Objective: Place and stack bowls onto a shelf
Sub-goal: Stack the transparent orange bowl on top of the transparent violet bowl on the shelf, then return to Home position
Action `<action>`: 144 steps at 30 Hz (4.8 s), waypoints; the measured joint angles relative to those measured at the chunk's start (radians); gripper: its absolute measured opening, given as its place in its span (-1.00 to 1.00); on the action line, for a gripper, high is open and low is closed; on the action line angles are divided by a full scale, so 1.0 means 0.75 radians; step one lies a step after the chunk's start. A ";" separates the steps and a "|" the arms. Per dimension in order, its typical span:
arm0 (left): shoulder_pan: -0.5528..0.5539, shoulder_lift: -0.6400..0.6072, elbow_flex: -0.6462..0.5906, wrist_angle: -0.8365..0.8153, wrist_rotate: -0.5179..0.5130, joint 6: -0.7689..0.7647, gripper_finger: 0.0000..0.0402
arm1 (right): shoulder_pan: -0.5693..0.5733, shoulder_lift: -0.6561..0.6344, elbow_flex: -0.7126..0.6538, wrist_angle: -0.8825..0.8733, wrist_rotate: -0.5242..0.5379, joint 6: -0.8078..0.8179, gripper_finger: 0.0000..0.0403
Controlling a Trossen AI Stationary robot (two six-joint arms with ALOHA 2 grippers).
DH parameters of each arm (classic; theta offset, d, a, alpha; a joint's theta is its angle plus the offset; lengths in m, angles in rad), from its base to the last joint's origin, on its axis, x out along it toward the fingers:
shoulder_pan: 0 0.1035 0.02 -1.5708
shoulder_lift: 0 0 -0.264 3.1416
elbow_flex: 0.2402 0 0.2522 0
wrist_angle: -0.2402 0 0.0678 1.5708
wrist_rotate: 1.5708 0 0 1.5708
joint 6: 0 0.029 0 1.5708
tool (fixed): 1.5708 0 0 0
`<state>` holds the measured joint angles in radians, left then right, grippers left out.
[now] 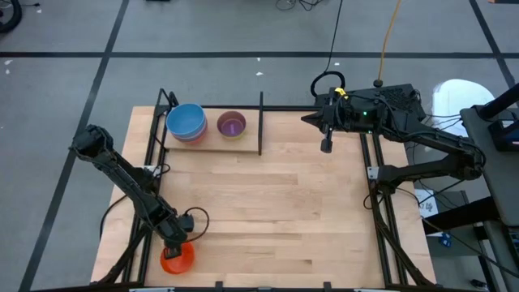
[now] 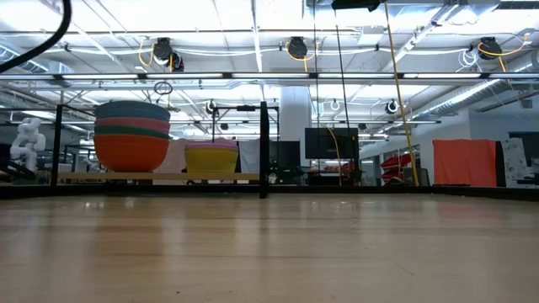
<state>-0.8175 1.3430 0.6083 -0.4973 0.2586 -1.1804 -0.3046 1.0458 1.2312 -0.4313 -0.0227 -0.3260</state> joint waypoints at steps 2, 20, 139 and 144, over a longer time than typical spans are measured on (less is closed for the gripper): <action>0.033 -0.004 0.010 -0.001 0.005 0.005 -0.97 | 0.000 0.000 0.000 0.000 0.000 0.000 -1.00; 0.871 -0.171 0.708 -0.673 -0.257 0.815 -0.98 | 0.000 0.000 -0.001 -0.001 0.000 -0.028 -1.00; 2.016 -0.701 2.059 -1.431 -0.294 1.770 -0.98 | -0.002 -0.985 -0.024 -0.835 0.204 0.155 -1.00; 2.017 -0.833 1.947 -1.431 -0.351 1.754 -0.97 | -0.002 -1.100 -0.095 -0.836 0.204 0.175 -1.00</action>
<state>0.6952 0.7180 2.0682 -1.5707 -0.0045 0.1349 -0.3058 0.2211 1.1603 -1.0580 0.1303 -0.1950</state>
